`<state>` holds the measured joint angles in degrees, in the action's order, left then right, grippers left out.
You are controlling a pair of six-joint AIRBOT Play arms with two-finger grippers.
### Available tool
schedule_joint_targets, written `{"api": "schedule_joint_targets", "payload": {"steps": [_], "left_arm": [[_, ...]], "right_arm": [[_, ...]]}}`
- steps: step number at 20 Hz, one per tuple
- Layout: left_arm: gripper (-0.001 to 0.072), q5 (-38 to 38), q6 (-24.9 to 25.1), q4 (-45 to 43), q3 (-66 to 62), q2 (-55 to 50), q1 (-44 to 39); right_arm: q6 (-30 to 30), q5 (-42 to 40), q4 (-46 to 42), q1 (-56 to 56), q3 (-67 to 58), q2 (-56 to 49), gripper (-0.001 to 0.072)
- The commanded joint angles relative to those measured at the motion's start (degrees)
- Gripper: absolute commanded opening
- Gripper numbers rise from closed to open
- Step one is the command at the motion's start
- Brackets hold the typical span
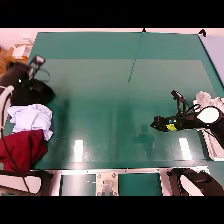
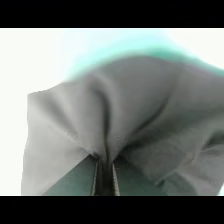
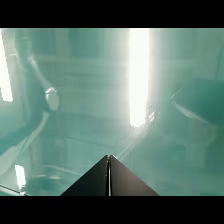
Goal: Fold the shirts.
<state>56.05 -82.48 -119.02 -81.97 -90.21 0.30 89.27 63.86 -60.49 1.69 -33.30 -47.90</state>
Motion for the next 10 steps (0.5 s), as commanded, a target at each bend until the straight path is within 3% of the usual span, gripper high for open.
{"api": "schedule_joint_targets", "payload": {"steps": [1,6,8,10], "left_arm": [[0.0024,9.2,0.04,8.76,-13.77,5.31,-6.05],[0.0024,13.6,0.02,35.45,-20.9,16.09,-16.55],[0.0025,19.8,-0.04,42.62,-20.15,16.0,-19.82],[0.0025,21.2,-0.02,48.48,-15.08,15.34,-23.15]], "right_arm": [[0.0,0.04,0.02,0.04,0.0,-0.04,0.0017],[0.0,0.11,0.07,-0.52,-0.11,-0.04,0.0017],[0.0,0.24,0.04,-1.01,-0.13,-0.04,0.0017],[0.0,0.2,0.0,-1.25,-0.13,-0.02,0.0018]]}}
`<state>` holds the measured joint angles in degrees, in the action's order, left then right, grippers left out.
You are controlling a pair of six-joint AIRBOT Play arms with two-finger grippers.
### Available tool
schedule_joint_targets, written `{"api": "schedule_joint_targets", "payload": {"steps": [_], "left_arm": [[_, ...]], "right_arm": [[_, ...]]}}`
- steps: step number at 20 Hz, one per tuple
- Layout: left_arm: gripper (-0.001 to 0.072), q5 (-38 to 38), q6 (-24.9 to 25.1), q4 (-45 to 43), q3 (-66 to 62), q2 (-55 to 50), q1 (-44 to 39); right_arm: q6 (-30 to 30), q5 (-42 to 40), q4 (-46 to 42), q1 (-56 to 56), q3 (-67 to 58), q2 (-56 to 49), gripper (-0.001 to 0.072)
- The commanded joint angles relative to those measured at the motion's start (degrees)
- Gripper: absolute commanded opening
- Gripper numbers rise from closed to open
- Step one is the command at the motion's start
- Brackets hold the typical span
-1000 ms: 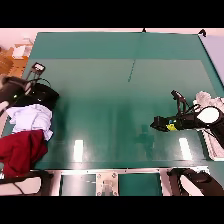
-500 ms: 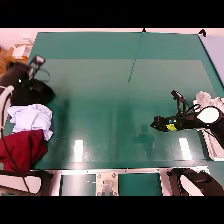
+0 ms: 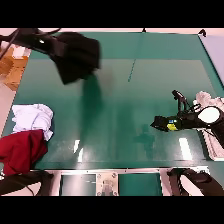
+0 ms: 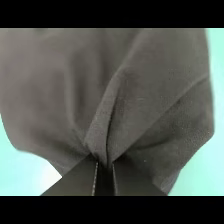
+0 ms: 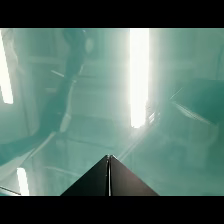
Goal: Fold the shirts.
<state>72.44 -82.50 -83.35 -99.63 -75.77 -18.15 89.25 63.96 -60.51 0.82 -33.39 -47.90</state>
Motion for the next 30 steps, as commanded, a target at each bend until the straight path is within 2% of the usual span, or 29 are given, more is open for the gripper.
{"api": "schedule_joint_targets", "payload": {"steps": [1,3,4,5,6,7,11,12,14,16,19,21,23,26,29,30], "left_arm": [[0.0025,3.32,0.02,15.26,5.99,0.42,-6.25],[0.0027,-1.86,0.04,19.28,13.99,-0.83,-9.14],[0.022,-4.96,0.07,21.14,18.08,-1.6,-10.4],[0.0618,-6.45,-0.15,22.58,20.87,-2.34,-10.99],[0.072,-5.18,-1.75,23.45,22.14,-3.1,-10.8],[0.072,-2.49,-2.21,23.26,22.12,-3.28,-10.03],[0.072,13.42,-2.75,22.84,17.51,-2.05,-1.29],[0.072,15.85,-2.82,22.75,17.7,-1.31,1.09],[0.072,20.68,-3.04,22.34,19.19,-0.04,4.02],[0.072,21.46,-4.2,22.69,24.92,3.08,3.98],[0.072,13.77,-6.16,23.85,40.96,10.27,0.59],[0.072,4.57,-8.2,26.25,52.89,14.16,-2.86],[0.072,-6.19,-8.15,32.3,63.3,14.95,-6.6],[0.072,-23.85,-5.57,45.27,74.51,14.78,-11.85],[0.072,-33.7,-3.8,49.77,77.29,14.67,-15.74],[0.072,-35.91,-3.87,49.77,77.31,14.67,-16.61]], "right_arm": [[0.02,0.09,0.07,-0.37,-0.04,-0.02,0.0047],[0.02,0.09,0.07,-0.37,-0.04,-0.02,0.0201],[0.02,0.11,0.09,-0.37,-0.04,-0.02,0.0221],[0.02,0.11,0.09,-0.37,-0.11,-0.02,0.0253],[0.02,0.28,0.09,-0.37,-0.39,-0.02,0.0327],[0.02,0.92,0.09,-0.37,-1.2,-0.02,0.0374],[-0.55,1.6,3.56,-0.37,-4.07,-0.07,0.0394],[-1.31,0.61,3.82,-0.35,-3.98,-0.55,0.0444],[-1.46,-2.16,4.33,-0.37,-3.98,-3.48,0.0443],[-3.08,-3.23,6.86,-0.37,-4.04,-8.44,0.0444],[-11.26,-7.02,15.26,-0.37,-4.87,-18.18,0.0442],[-14.62,-8.68,19.3,-0.37,-7.19,-24.48,0.0442],[-17.84,-8.63,23.12,-0.26,-10.88,-30.84,0.0443],[-19.45,-8.41,27.91,-0.24,-15.3,-37.99,0.043],[-19.45,-8.15,28.98,-0.24,-17.11,-41.77,0.0418],[-19.5,-8.15,29.73,-0.24,-17.11,-42.23,0.0352]]}}
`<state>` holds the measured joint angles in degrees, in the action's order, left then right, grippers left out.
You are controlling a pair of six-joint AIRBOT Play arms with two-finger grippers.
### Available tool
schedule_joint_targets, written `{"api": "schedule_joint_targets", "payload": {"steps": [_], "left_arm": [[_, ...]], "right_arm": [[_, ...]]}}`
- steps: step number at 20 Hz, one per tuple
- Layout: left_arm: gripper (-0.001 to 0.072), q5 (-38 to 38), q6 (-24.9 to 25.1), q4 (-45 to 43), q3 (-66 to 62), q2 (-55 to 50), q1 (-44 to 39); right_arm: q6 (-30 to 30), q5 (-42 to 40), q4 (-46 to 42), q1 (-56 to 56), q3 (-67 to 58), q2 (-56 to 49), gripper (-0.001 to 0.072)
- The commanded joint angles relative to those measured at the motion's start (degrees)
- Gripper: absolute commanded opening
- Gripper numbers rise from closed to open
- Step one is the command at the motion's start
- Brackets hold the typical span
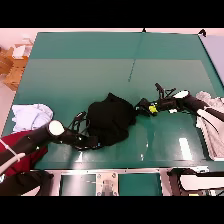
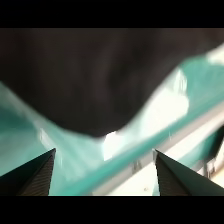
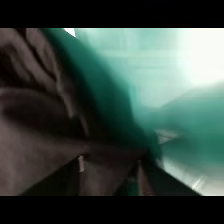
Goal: Fold the shirts.
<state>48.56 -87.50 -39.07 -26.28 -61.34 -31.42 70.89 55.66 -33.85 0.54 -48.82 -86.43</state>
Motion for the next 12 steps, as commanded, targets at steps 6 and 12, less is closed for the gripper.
{"api": "schedule_joint_targets", "payload": {"steps": [6,12], "left_arm": [[0.0106,-19.06,2.62,7.37,3.91,0.26,-3.96],[0.0024,-16.39,5.55,4.31,-0.15,1.49,-2.36]], "right_arm": [[-10.4,3.8,13.66,0.02,-1.7,-3.87,0.0018],[-11.61,9.38,14.36,-2.29,-4.28,-2.21,0.0016]]}}
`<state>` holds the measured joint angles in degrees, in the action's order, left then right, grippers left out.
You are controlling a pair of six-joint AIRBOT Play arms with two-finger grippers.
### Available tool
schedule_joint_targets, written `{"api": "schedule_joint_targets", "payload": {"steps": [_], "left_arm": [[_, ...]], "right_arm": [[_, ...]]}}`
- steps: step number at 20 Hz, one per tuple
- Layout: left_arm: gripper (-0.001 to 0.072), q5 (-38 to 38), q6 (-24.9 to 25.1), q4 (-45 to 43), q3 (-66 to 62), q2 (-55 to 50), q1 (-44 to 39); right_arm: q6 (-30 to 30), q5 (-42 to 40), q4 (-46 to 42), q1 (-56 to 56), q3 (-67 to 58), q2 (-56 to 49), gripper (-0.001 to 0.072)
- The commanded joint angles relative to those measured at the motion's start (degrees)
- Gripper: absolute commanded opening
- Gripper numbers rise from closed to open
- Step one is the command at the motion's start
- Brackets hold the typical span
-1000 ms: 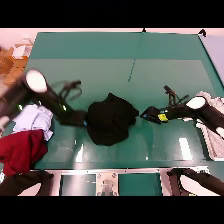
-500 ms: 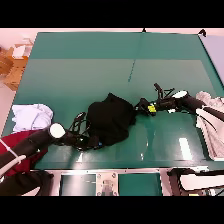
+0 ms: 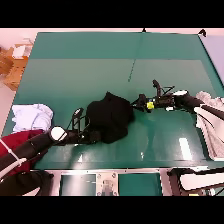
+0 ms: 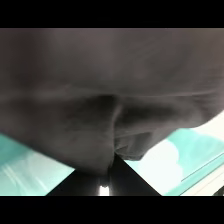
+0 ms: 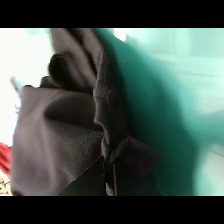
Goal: Fold the shirts.
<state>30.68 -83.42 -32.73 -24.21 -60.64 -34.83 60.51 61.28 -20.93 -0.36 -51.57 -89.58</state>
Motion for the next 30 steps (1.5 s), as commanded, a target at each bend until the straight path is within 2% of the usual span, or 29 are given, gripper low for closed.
{"api": "schedule_joint_targets", "payload": {"steps": [1,5,8,12,14,16,19,21,25,26,28,29,30], "left_arm": [[0.0024,4.55,1.4,-4.81,-4.68,1.9,2.95],[0.0024,17.86,0.22,-15.19,-19.37,9.35,13.77],[0.0023,22.62,-0.11,-15.82,-33.79,13.6,20.46],[0.0023,26.38,-0.13,-17.84,-48.09,13.86,22.08],[0.0024,28.81,-0.2,-18.29,-48.89,13.81,22.08],[0.0024,32.57,-0.61,-19.98,-46.69,13.73,22.08],[0.0024,33.62,-0.59,-19.71,-36.37,13.73,21.79],[0.0024,30.91,-0.5,-18.64,-26.23,13.73,21.77],[0.0024,21.46,2.73,-13.9,-6.54,13.73,21.77],[0.0024,19.41,3.17,-12.61,-2.99,13.73,21.77],[0.0024,17.75,3.85,-12.44,0.92,13.73,21.77],[0.0024,17.86,4.57,-12.59,1.46,13.75,21.77],[0.0024,17.94,4.83,-12.72,1.46,13.75,21.77]], "right_arm": [[-1.16,5.57,1.44,-2.84,-2.89,2.14,0.0016],[2.84,14.69,1.44,-11.26,-12.2,11.3,0.0016],[5.11,19.52,1.44,-16.04,-19.87,19.19,0.0017],[5.49,20.87,1.27,-17.94,-24.92,29.31,0.0017],[5.62,21.35,-4.07,-17.86,-24.87,32.85,0.0017],[8.11,23.8,-11.52,-17.16,-22.21,35.15,0.0018],[8.04,21.44,-13.38,-13.49,-8.02,38.71,0.0017],[7.78,15.8,-13.35,-8.7,4.57,39.47,0.0018],[7.41,-3.69,-13.16,2.27,26.34,38.18,0.0017],[7.41,-7.08,-12.94,3.76,29.07,37.66,0.0017],[7.37,-8.13,-12.81,3.04,29.42,37.07,0.0018],[7.37,-7.58,-12.81,1.64,28.06,37.09,0.0061],[7.39,-6.95,-12.81,-0.02,26.27,37.09,0.0283]]}}
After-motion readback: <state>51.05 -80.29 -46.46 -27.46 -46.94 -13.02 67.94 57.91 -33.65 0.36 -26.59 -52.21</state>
